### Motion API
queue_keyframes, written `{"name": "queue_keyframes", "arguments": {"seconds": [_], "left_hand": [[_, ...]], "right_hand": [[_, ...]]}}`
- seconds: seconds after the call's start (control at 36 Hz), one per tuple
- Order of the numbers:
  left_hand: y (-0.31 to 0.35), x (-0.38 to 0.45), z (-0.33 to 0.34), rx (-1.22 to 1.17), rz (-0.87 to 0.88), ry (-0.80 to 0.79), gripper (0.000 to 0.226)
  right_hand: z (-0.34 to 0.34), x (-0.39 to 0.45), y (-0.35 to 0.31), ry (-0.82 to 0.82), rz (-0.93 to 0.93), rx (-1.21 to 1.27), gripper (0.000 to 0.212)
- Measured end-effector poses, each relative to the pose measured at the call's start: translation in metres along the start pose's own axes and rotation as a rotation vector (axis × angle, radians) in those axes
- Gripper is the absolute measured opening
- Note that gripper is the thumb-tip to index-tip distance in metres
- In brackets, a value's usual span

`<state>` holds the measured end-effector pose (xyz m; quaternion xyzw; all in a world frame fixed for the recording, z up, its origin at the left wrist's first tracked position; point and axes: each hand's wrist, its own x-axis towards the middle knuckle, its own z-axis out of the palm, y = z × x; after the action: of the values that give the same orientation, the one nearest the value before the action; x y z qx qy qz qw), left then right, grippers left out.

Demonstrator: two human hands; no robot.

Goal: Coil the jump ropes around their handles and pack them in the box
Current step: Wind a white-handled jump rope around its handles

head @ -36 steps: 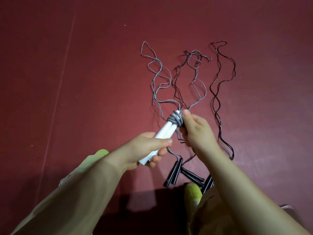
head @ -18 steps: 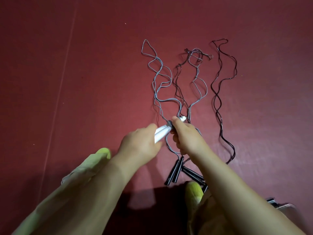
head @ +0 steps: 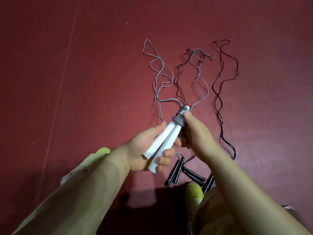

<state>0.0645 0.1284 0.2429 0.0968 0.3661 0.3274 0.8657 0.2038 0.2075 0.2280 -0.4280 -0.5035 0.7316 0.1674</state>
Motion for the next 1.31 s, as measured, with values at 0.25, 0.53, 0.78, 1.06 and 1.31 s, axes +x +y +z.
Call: {"name": "queue_keyframes", "arguments": {"seconds": [0.25,0.53,0.78,1.06,1.31], "left_hand": [[0.0,0.0,-0.002,0.162,0.024,0.074,0.057],[-0.005,0.009,-0.003,0.311,0.096,0.359,0.052],[-0.009,0.019,-0.007,0.554,0.184,0.552,0.047],[-0.012,0.022,-0.013,1.417,0.184,0.887,0.037],[-0.02,0.025,-0.011,1.741,0.292,0.951,0.04]], "right_hand": [[-0.007,0.003,0.0,-0.096,0.045,0.169,0.051],[-0.005,0.0,0.001,0.059,0.202,-0.203,0.056],[-0.003,0.002,0.008,0.248,0.169,-0.572,0.072],[0.013,0.002,0.018,0.158,0.173,-0.42,0.076],[0.008,0.004,0.007,0.24,0.257,-0.354,0.054]]}}
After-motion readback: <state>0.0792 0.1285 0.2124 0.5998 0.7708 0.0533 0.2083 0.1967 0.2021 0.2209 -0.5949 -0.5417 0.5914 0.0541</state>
